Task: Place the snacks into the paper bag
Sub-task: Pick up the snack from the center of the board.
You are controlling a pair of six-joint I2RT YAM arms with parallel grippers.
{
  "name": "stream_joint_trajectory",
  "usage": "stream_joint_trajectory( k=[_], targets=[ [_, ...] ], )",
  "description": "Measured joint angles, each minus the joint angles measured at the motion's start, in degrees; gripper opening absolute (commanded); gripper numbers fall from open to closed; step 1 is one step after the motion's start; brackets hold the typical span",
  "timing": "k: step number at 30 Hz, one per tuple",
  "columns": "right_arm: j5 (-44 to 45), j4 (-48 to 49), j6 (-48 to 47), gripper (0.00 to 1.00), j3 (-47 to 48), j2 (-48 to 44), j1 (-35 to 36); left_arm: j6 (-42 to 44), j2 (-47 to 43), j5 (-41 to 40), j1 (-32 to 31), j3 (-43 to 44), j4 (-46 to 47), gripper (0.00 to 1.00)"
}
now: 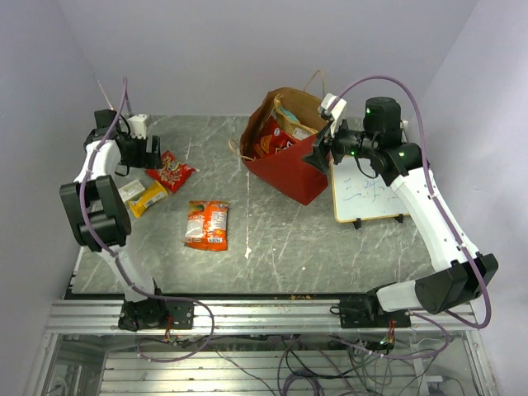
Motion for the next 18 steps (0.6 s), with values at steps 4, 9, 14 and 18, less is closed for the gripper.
stream_joint_trajectory(
  k=[4,9,14,18],
  targets=[
    [0.15,0.00,-0.02,0.78,-0.13,-0.31,0.00,-1.01,7.50,0.50,0.00,5.75,0.15,0.94],
    [0.15,0.00,0.00,0.78,-0.35,-0.74,0.00,-1.14,15.58,0.68,0.00,12.66,-0.44,0.96],
    [0.11,-0.02,0.00,0.78,-0.35,-0.72,0.00,0.28,22.14,1.18,0.00,19.23,-2.08,0.97],
    [0.11,0.00,0.00,0.78,-0.35,-0.57,0.00,2.14,25.11,2.21,0.00,21.59,-4.39,1.00]
  ],
)
